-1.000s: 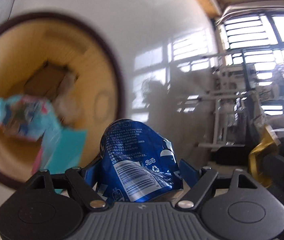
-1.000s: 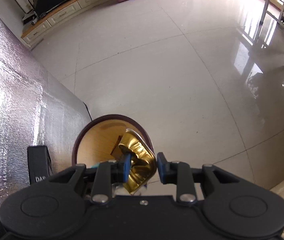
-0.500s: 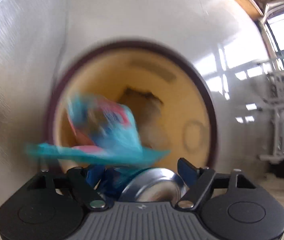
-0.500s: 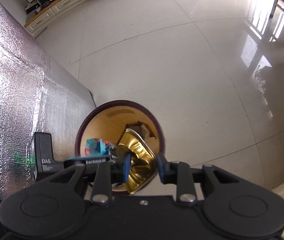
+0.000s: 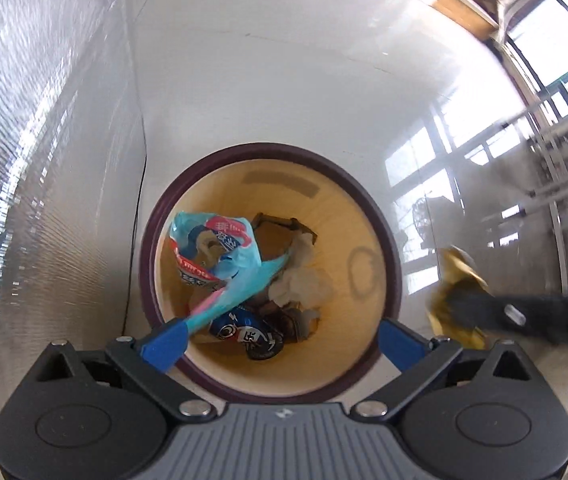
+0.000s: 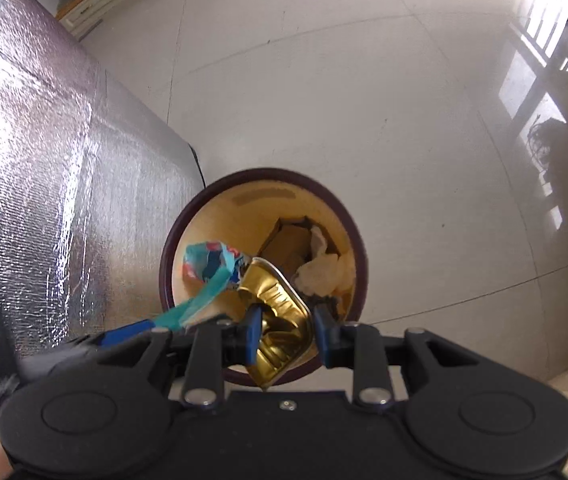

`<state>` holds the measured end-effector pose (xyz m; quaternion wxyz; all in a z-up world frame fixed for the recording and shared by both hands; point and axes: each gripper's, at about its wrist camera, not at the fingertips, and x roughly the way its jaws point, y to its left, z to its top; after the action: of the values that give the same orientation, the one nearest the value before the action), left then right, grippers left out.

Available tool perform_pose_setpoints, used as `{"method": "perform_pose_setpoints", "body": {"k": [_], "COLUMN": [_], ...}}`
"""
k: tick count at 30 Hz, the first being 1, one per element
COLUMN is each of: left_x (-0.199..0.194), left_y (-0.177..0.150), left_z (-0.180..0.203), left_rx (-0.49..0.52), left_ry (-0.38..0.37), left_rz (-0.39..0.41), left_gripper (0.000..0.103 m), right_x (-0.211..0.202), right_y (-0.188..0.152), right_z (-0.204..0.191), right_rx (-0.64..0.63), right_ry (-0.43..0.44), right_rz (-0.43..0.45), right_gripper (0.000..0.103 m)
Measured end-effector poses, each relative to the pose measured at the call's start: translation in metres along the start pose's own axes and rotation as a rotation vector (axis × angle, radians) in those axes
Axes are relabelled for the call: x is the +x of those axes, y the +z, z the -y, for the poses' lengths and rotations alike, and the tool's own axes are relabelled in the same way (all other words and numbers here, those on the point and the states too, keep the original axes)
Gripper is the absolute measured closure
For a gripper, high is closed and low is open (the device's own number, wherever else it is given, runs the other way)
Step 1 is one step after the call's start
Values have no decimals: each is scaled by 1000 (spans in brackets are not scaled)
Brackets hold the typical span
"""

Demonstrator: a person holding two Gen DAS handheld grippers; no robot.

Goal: Collect trash

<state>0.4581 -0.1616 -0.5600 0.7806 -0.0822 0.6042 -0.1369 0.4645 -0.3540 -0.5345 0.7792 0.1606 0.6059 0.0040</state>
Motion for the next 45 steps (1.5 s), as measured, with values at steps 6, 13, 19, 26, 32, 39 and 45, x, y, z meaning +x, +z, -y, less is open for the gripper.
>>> {"method": "perform_pose_setpoints", "body": {"k": [6, 13, 19, 26, 32, 39, 45], "left_x": [-17, -30, -45, -62, -94, -147, -203], "left_y": [-10, -11, -9, -5, 2, 4, -2], "left_z": [-1, 5, 10, 15, 25, 44, 67], "left_rx": [51, 80, 95, 109, 116, 136, 175], "left_ry": [44, 66, 84, 88, 104, 92, 82], "left_rz": [-8, -1, 11, 29, 70, 135, 201], "left_gripper": [3, 3, 3, 0, 0, 0, 0], "right_x": [11, 4, -6, -26, -54, -112, -171], "right_y": [2, -6, -10, -13, -12, -14, -29], "right_z": [-9, -3, 3, -2, -12, -20, -25], "right_rx": [61, 81, 85, 57, 35, 21, 19], "right_ry": [28, 3, -1, 7, 9, 24, 26], "right_rz": [8, -5, 7, 34, 85, 168, 253], "right_gripper": [30, 31, 31, 31, 31, 28, 23]}}
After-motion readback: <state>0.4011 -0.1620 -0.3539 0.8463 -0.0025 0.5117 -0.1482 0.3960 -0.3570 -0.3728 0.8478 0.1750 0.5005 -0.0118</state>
